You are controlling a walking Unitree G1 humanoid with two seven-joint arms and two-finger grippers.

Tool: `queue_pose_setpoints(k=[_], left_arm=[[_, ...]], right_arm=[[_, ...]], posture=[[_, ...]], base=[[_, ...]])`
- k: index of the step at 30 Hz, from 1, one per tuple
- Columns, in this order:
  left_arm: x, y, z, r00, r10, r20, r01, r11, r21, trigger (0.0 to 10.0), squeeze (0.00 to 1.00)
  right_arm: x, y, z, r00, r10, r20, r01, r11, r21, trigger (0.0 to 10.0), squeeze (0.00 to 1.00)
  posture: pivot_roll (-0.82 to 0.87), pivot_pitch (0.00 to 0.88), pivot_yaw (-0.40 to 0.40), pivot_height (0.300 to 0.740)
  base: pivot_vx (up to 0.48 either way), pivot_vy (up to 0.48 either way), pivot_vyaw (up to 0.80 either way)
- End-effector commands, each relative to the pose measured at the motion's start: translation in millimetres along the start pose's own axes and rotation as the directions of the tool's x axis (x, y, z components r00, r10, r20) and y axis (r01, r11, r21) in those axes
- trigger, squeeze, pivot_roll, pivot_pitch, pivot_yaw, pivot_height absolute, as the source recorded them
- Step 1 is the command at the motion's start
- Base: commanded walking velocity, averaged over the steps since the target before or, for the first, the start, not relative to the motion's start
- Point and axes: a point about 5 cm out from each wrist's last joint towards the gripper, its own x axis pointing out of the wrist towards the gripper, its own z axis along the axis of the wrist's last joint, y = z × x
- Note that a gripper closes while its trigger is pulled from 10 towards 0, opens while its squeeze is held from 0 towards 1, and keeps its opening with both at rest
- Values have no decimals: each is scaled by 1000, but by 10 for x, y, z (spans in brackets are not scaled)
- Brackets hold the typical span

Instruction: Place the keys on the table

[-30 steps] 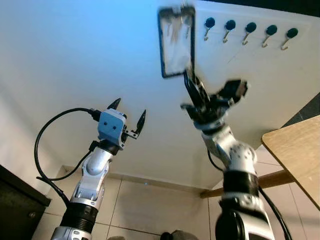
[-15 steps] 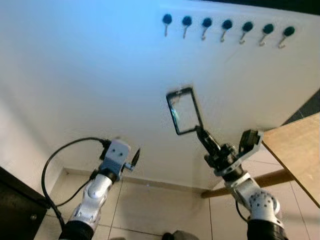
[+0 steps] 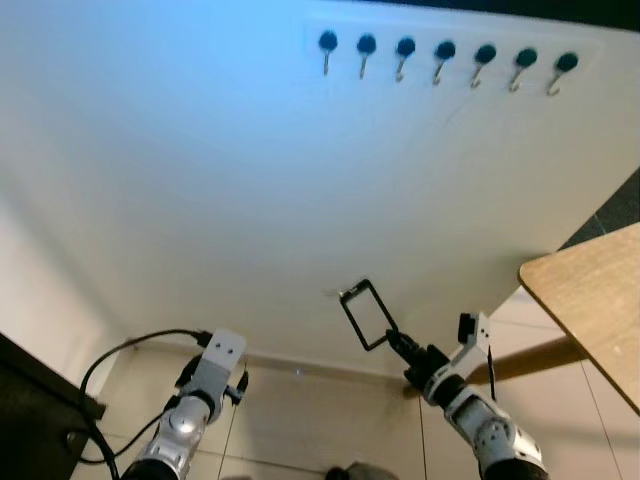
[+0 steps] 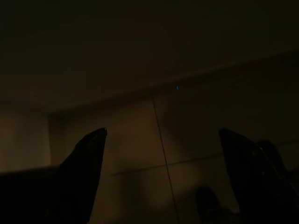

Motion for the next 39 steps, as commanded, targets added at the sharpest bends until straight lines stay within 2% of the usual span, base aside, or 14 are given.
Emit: queue_pose_setpoints(k=[1,2,4,7,11,15,16,17,23,25,27,29,33,39], left_arm=[[-3,-29,-87,998,10,-56,-15,996,-85,10000,0],[-13,-4,-144,996,31,-88,-42,991,-127,10000,0],[-38,30,-223,991,48,-122,-68,985,-159,10000,0],[-79,69,-315,988,62,-141,-87,980,-182,10000,0],[-108,112,-356,987,94,-128,-120,969,-215,10000,0],[-108,95,-344,989,95,-109,-118,967,-228,10000,0],[-106,72,-328,991,98,-93,-119,960,-252,10000,0],[-103,62,-320,991,101,-87,-121,957,-263,10000,0],[-95,33,-312,991,105,-85,-124,953,-277,10000,0],[-96,30,-314,991,102,-83,-121,954,-276,10000,0],[-97,22,-326,992,94,-90,-116,951,-286,10000,0],[-101,-8,-337,993,70,-91,-91,963,-255,10000,0],[-100,-38,-317,996,59,-68,-71,979,-192,10000,0],[-86,-39,-277,997,57,-48,-65,979,-192,10000,0]], right_arm=[[-27,-127,-56,993,-117,-20,114,988,-101,0,0],[-46,-200,-111,980,-195,-41,184,964,-189,0,0],[-70,-273,-170,958,-283,-51,254,915,-313,0,0],[-87,-315,-233,939,-339,-62,283,862,-420,0,0],[-101,-320,-356,933,-340,-120,238,830,-504,0,0],[-109,-328,-397,929,-345,-137,225,817,-532,0,0],[-119,-348,-422,918,-370,-142,233,795,-559,6431,0],[-121,-360,-429,913,-385,-135,245,782,-573,10000,0],[-132,-381,-445,904,-414,-106,264,737,-623,10000,0],[-132,-367,-475,909,-401,-113,252,745,-618,10000,0],[-138,-364,-523,907,-400,-130,265,782,-564,10000,0],[-155,-374,-566,901,-411,-139,282,798,-532,10000,0],[-194,-407,-603,888,-438,-136,295,773,-562,10000,0],[-209,-404,-642,891,-430,-147,280,774,-568,10000,0]], posture=[[62,39,-31,740],[61,39,-28,740],[62,41,-25,740],[65,42,-36,740],[80,38,-57,740],[87,36,-66,740],[93,31,-73,740],[95,29,-77,740],[88,17,-85,740],[87,15,-87,740],[83,8,-85,740],[75,11,-72,740],[67,17,-56,740],[70,11,-62,740]], base=[[0,0,0],[0,0,0],[0,0,0],[0,0,0],[0,0,0],[0,0,0],[0,0,0],[0,0,0],[0,0,0],[0,0,0],[0,0,0],[0,0,0],[0,0,0],[0,0,0]])
